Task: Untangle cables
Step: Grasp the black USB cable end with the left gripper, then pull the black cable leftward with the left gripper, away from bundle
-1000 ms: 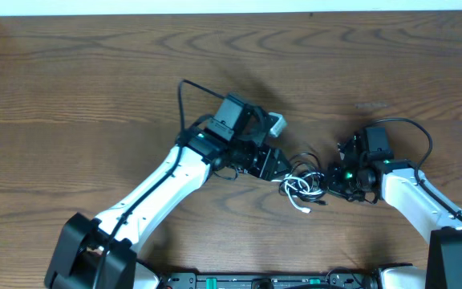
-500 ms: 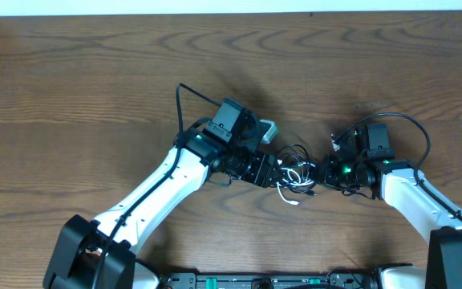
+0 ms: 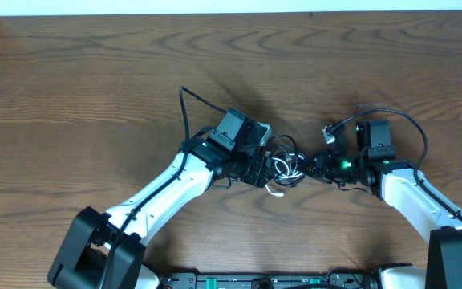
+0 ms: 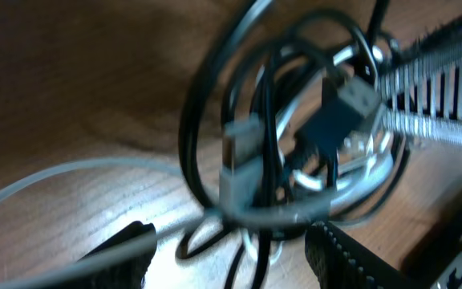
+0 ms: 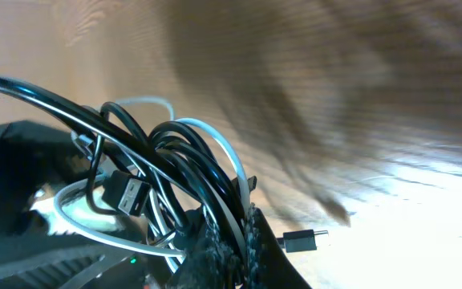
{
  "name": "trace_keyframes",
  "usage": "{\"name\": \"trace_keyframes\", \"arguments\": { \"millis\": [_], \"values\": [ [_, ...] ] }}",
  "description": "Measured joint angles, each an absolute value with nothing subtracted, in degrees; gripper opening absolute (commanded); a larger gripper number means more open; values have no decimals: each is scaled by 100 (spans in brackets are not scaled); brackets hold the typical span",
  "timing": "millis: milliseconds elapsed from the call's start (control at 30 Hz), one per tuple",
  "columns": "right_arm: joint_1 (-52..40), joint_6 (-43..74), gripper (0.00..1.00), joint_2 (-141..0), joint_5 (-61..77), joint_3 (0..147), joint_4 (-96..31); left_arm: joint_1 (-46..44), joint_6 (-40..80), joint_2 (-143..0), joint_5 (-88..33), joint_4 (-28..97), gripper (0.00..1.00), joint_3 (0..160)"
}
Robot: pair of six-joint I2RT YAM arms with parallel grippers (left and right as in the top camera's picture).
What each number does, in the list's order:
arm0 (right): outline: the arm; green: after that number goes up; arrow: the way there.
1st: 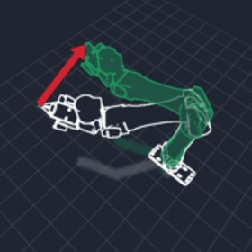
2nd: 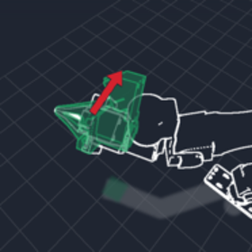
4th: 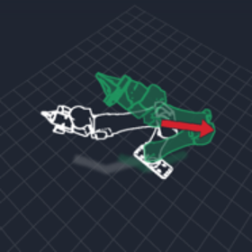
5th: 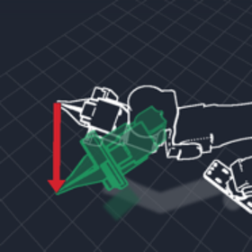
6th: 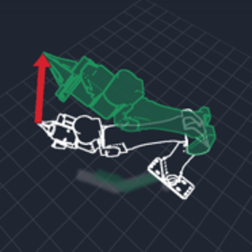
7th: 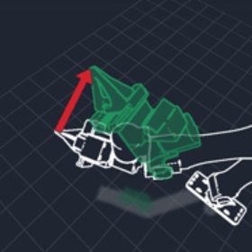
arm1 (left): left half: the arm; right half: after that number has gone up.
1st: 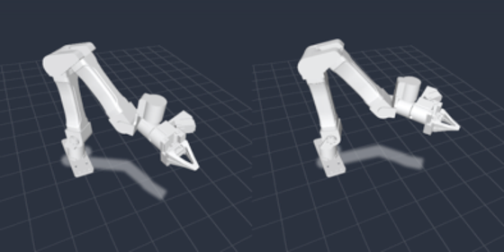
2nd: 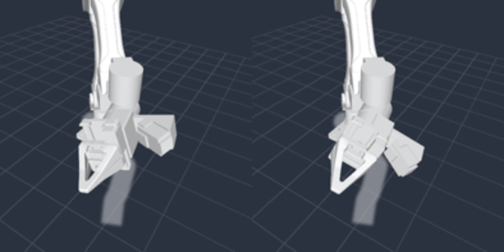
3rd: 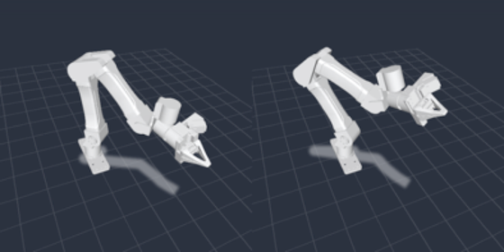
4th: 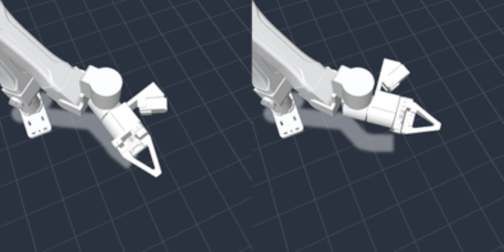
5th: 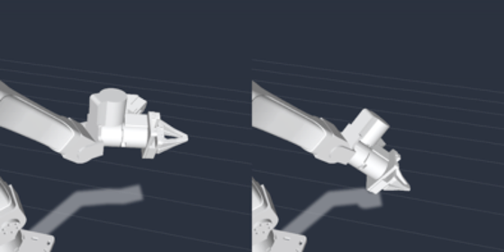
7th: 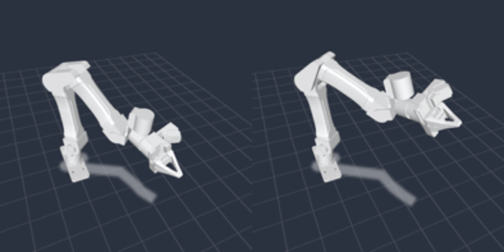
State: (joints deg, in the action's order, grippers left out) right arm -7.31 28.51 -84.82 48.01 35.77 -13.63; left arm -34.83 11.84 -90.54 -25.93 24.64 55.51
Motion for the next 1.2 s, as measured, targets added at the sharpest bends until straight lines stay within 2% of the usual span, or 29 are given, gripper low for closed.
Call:
{"name": "trace_keyframes", "arguments": {
  "millis": [33, 67, 167, 200, 433, 700, 967, 1200],
  "values": [
    [-731, 2856, 1, -8482, 4886, 3577, -1341, -3483, 1203, -9065, -2574, 2408, 62, 5551],
    [-731, 2856, 1, -8482, 4963, 3577, -1319, -3483, 1223, -9076, -2552, 2346, 54, 5551],
    [-731, 2873, 1, -8482, 5146, 3577, -1275, -3483, 1345, -9089, -2515, 2287, 9, 5551],
    [-731, 2871, 1, -8482, 5170, 3577, -1275, -3483, 1365, -9094, -2508, 2285, 8, 5551],
    [-731, 2917, 1, -8482, 4873, 3575, -1216, -3489, 1597, -9100, -2528, 2869, 7, 5551],
    [-731, 3673, 1, -8482, 3894, 3570, -965, -3494, 1553, -9111, -2580, 3920, 7, 5531],
    [-731, 3872, 1, -8482, 2884, 3562, -2112, -3437, 1321, -9111, -2554, 3986, 7, 5531],
    [-731, 3533, 1, -8482, 2611, 3562, -2445, -2488, 1238, -8886, -2279, 4001, 7, 5531]
  ]
}}
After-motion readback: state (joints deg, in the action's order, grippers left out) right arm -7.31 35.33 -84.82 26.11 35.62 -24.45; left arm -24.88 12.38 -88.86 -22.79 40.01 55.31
